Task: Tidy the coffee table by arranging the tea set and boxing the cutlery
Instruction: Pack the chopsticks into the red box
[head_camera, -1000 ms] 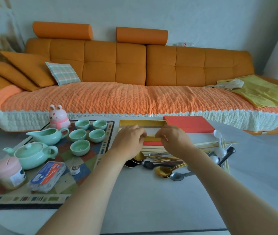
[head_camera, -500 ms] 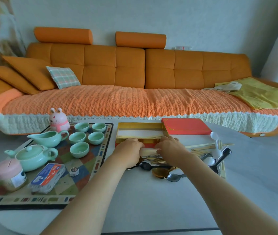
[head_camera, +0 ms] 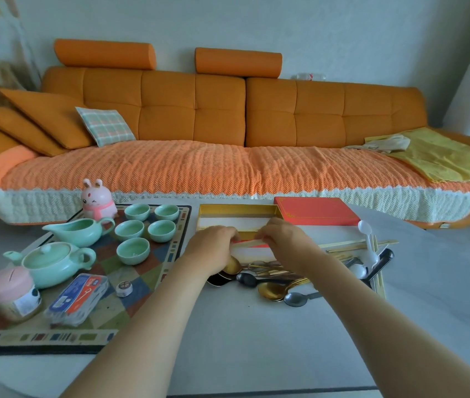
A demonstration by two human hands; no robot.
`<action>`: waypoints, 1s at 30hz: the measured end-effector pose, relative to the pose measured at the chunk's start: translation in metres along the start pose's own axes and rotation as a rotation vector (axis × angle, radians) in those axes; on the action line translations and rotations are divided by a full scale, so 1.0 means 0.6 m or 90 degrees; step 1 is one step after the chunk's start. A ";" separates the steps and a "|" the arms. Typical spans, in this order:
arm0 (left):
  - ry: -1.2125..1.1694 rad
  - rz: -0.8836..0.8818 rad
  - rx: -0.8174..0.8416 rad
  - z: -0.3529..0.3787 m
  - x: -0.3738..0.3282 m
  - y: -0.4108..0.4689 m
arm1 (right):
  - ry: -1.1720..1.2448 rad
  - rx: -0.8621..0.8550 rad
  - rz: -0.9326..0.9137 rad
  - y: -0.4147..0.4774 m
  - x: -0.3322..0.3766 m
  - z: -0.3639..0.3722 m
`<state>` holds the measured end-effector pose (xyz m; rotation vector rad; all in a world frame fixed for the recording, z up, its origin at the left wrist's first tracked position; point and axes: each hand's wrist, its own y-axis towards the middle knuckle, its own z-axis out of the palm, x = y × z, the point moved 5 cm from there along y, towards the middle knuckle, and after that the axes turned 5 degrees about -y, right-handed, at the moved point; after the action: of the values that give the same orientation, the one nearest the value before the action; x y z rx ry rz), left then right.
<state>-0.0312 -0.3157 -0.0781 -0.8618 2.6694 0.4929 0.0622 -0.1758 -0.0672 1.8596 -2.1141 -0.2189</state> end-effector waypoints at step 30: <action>0.066 -0.030 0.060 -0.012 0.013 0.018 | -0.046 0.049 0.068 0.032 -0.020 0.021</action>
<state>-0.0448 -0.3142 -0.0721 -0.9432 2.7333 0.3169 0.0410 -0.1623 -0.0747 1.7992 -2.2930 -0.1852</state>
